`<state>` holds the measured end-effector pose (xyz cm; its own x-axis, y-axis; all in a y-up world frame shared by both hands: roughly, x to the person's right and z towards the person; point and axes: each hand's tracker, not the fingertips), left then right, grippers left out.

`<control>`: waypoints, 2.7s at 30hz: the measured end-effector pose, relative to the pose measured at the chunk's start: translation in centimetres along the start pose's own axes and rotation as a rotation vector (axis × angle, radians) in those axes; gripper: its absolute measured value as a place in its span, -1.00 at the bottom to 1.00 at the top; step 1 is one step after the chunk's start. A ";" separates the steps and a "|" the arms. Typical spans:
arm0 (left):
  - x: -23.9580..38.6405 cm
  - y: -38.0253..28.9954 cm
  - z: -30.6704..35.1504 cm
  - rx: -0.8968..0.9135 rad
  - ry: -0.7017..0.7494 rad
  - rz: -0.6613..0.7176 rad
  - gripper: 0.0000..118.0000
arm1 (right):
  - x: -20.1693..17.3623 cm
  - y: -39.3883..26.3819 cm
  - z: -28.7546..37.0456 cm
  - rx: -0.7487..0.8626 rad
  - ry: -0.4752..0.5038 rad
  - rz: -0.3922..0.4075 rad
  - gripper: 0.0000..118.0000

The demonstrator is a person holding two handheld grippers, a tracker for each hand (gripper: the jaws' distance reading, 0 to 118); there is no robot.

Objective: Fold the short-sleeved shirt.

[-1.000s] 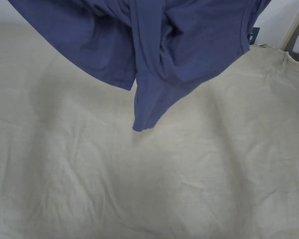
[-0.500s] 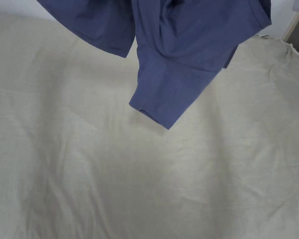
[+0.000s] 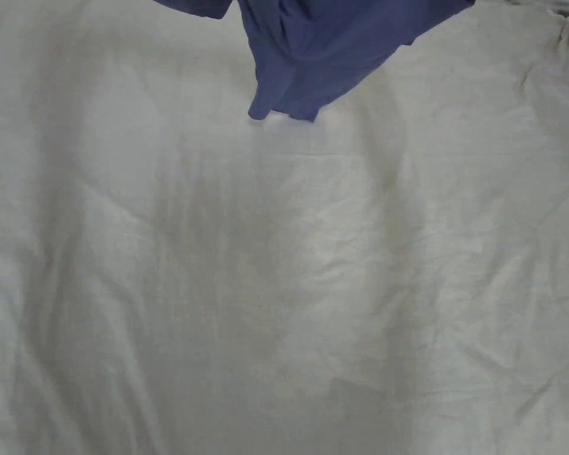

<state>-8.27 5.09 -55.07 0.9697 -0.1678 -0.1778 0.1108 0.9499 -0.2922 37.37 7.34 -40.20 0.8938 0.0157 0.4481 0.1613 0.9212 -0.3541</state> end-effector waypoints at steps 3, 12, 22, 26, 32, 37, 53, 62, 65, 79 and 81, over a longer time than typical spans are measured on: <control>1.1 -4.8 -1.2 -0.085 -0.023 -0.021 -1.00 | 0.1 -4.5 -2.5 -0.090 0.006 0.026 -0.89; 1.1 -20.7 -0.2 -0.338 -0.082 -0.179 -1.00 | 1.0 -21.4 -3.4 -0.378 0.030 -0.013 -0.89; -7.2 -29.9 5.9 -0.482 -0.101 -0.001 -1.00 | 4.4 -31.4 3.9 -0.494 0.053 -0.063 -0.89; -9.9 -31.1 9.4 -0.486 -0.134 0.052 -1.00 | 5.2 -32.1 7.9 -0.477 0.088 -0.059 -0.89; -13.3 -32.7 14.3 -0.452 -0.153 0.051 -1.00 | 6.0 -33.0 13.1 -0.460 0.119 -0.025 -0.89; -16.0 -34.6 17.6 -0.462 -0.160 0.108 -1.00 | 6.5 -34.4 16.6 -0.474 0.145 -0.050 -0.89; -16.4 -38.7 19.4 -0.579 -0.107 0.140 -0.06 | 6.6 -39.5 17.5 -0.576 0.092 -0.113 -0.67; -17.7 -31.9 21.3 -0.386 -0.189 0.175 1.00 | 7.4 -34.1 22.6 -0.362 0.047 0.114 0.65; -16.1 -29.3 23.1 -0.258 -0.237 0.174 1.00 | 7.2 -32.3 24.3 -0.250 0.062 0.082 0.65; -8.7 -30.1 29.6 0.020 -0.423 0.040 -0.02 | 3.3 -33.8 30.8 0.107 0.118 0.024 0.60; -8.3 -30.7 29.6 0.007 -0.435 0.041 -0.28 | 3.2 -34.5 31.0 0.116 0.134 0.026 0.49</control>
<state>-13.26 -14.84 -16.83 0.9746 -0.0049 0.2238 0.0707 0.9554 -0.2868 21.68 -12.33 -1.17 0.9461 -0.0050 0.3238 0.0953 0.9599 -0.2637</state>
